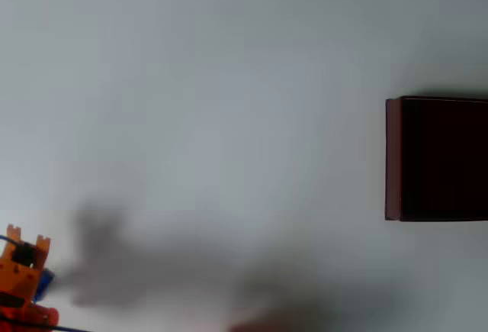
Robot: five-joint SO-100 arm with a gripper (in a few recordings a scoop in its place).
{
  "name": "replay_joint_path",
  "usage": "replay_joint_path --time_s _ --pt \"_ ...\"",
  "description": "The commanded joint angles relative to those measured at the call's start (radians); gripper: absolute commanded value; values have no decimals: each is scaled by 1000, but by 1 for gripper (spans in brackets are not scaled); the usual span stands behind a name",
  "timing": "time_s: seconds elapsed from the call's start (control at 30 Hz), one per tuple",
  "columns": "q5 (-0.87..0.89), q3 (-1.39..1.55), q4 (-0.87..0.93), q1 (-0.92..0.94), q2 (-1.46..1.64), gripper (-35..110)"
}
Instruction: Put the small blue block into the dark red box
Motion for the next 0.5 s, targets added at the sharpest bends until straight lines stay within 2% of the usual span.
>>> replay_joint_path --time_s 0.0,0.47 --pt "268 -37 -2 -2 3 24" --pt "268 -6 -58 40 -37 25"
